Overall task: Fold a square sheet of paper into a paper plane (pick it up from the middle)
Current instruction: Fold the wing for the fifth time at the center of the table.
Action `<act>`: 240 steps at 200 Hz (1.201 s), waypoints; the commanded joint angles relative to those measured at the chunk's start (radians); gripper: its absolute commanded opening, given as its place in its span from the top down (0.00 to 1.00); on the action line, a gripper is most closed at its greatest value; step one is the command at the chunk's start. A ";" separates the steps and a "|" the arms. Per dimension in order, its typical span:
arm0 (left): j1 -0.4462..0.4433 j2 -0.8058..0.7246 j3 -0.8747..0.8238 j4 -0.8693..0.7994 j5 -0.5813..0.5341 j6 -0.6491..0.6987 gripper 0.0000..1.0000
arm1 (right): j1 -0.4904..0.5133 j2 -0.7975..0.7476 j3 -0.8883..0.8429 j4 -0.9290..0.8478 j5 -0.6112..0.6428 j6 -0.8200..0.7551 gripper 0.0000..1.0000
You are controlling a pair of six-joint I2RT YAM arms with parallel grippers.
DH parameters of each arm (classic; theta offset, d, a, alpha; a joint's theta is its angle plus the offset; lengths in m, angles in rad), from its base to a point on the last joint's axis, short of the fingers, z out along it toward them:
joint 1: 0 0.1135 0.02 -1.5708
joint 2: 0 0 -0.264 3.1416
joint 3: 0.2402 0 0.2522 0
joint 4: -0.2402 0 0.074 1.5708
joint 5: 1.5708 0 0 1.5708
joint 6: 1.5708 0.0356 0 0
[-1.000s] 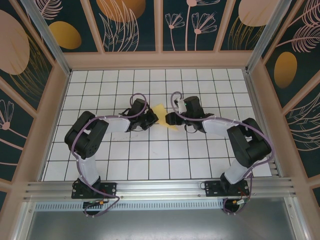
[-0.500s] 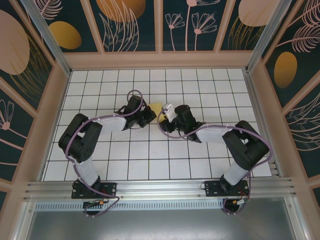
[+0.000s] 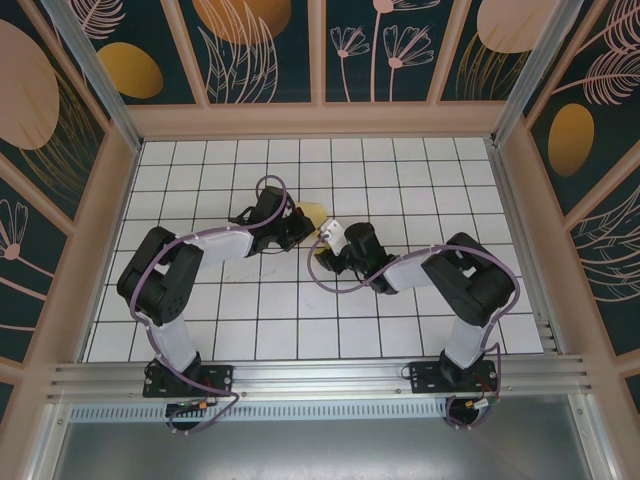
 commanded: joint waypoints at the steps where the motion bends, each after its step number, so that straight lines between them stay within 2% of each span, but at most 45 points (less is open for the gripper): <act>1: 0.007 -0.009 0.023 -0.032 0.009 0.017 1.00 | 0.006 0.030 0.001 0.107 0.051 -0.024 0.59; 43: 0.009 -0.009 0.027 -0.038 0.009 0.013 0.99 | 0.006 0.061 0.029 0.117 0.033 -0.035 0.70; 127: 0.016 -0.008 0.030 -0.042 0.018 0.002 0.97 | 0.006 0.091 0.061 0.155 0.056 -0.057 0.71; 146: 0.019 -0.012 0.027 -0.041 0.017 0.003 0.96 | 0.006 0.089 0.065 0.146 0.040 -0.052 0.81; 164: 0.027 -0.022 0.025 -0.042 0.011 0.009 0.89 | 0.006 0.080 0.063 0.129 0.023 -0.038 0.88; 185: 0.051 -0.051 0.017 -0.023 0.005 0.018 0.72 | 0.006 0.076 0.067 0.093 -0.022 -0.007 0.95; 200: 0.079 -0.079 0.016 -0.025 -0.006 0.035 0.66 | 0.006 0.075 0.076 0.069 -0.050 0.024 1.00; 223: 0.119 -0.136 0.005 -0.029 -0.021 0.059 0.56 | 0.006 0.076 0.096 0.029 -0.090 0.076 1.00; 240: 0.136 -0.159 -0.004 -0.046 -0.042 0.080 0.53 | 0.005 0.084 0.125 -0.016 -0.126 0.113 1.00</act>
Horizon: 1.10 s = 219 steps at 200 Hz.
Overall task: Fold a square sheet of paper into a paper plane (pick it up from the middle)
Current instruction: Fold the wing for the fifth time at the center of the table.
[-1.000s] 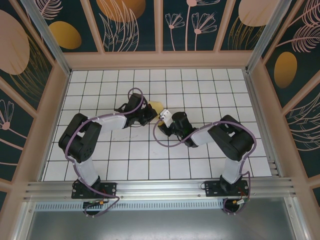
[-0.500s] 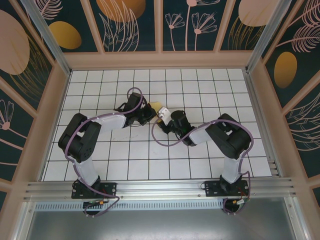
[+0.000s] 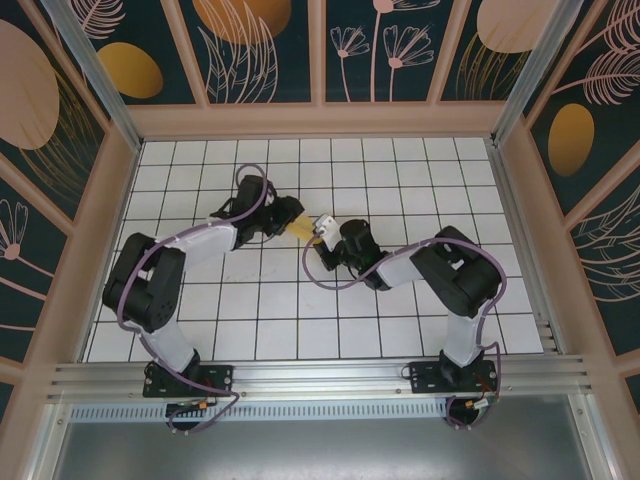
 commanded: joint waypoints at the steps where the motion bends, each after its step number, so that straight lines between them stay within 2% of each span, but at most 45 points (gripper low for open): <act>1: 0.026 -0.061 -0.011 -0.017 -0.034 0.047 0.53 | 0.005 0.007 0.057 -0.063 -0.085 0.080 1.00; 36: 0.046 -0.115 -0.096 0.002 -0.099 0.052 0.50 | -0.015 0.039 0.137 -0.160 -0.145 0.218 1.00; 77: 0.050 -0.200 -0.213 0.101 -0.157 0.056 0.46 | -0.032 0.093 0.245 -0.286 -0.213 0.365 1.00; 113: 0.050 -0.225 -0.303 0.206 -0.112 0.065 0.44 | -0.046 0.148 0.338 -0.382 -0.308 0.436 1.00; 219: 0.050 -0.142 -0.380 0.391 -0.015 0.088 0.52 | -0.096 0.203 0.356 -0.323 -0.539 0.648 1.00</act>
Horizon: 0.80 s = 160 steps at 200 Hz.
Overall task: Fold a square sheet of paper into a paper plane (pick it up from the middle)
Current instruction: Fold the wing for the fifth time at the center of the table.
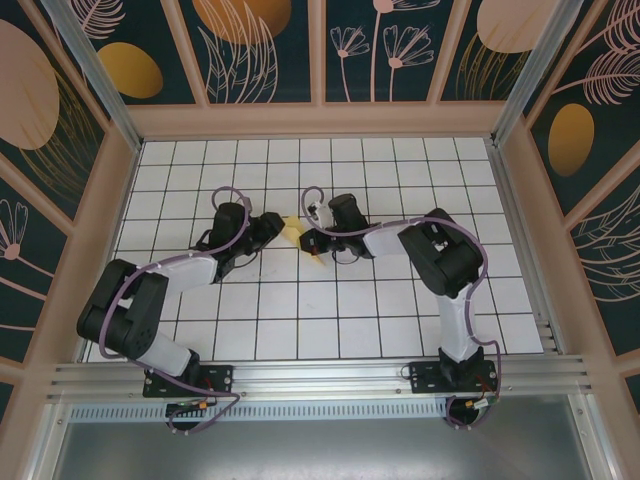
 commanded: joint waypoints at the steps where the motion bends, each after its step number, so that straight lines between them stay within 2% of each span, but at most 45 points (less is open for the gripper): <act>1: 0.005 0.026 -0.019 0.079 0.033 0.036 0.52 | -0.010 0.016 0.018 0.036 -0.088 0.080 1.00; 51: 0.005 0.088 -0.026 0.165 0.099 0.038 0.57 | -0.048 0.024 -0.004 0.085 -0.138 0.176 1.00; 108: 0.004 0.169 -0.008 0.257 0.147 0.035 0.67 | -0.076 0.054 0.005 0.061 -0.168 0.257 1.00; 160: -0.002 0.244 0.005 0.291 0.169 0.034 0.72 | -0.082 0.068 0.007 0.062 -0.214 0.279 1.00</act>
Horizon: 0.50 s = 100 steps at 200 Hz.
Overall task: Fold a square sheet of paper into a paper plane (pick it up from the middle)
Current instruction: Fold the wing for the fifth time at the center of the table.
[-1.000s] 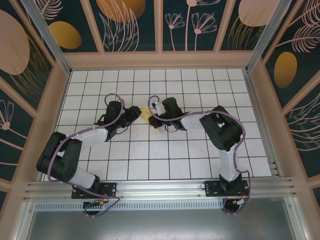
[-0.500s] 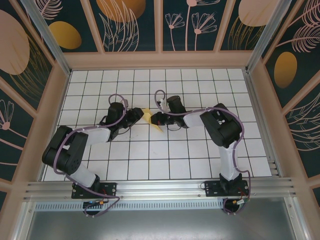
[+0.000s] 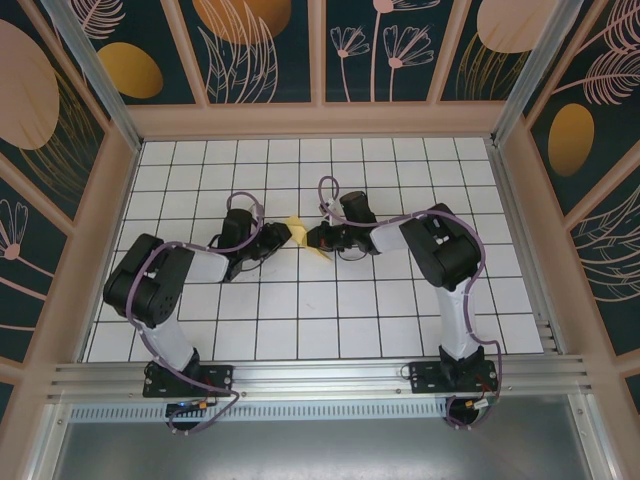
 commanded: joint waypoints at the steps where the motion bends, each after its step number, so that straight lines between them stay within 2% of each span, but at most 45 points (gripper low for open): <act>1: -0.002 0.025 0.019 0.064 0.029 0.015 0.72 | -0.006 0.021 0.008 0.012 -0.048 0.027 1.00; 43: -0.008 0.065 0.041 0.090 0.065 0.014 0.73 | -0.008 0.034 0.018 -0.023 -0.044 0.036 1.00; 100: -0.016 0.103 0.071 0.074 0.074 0.025 0.79 | -0.008 0.062 0.061 -0.155 0.006 0.003 1.00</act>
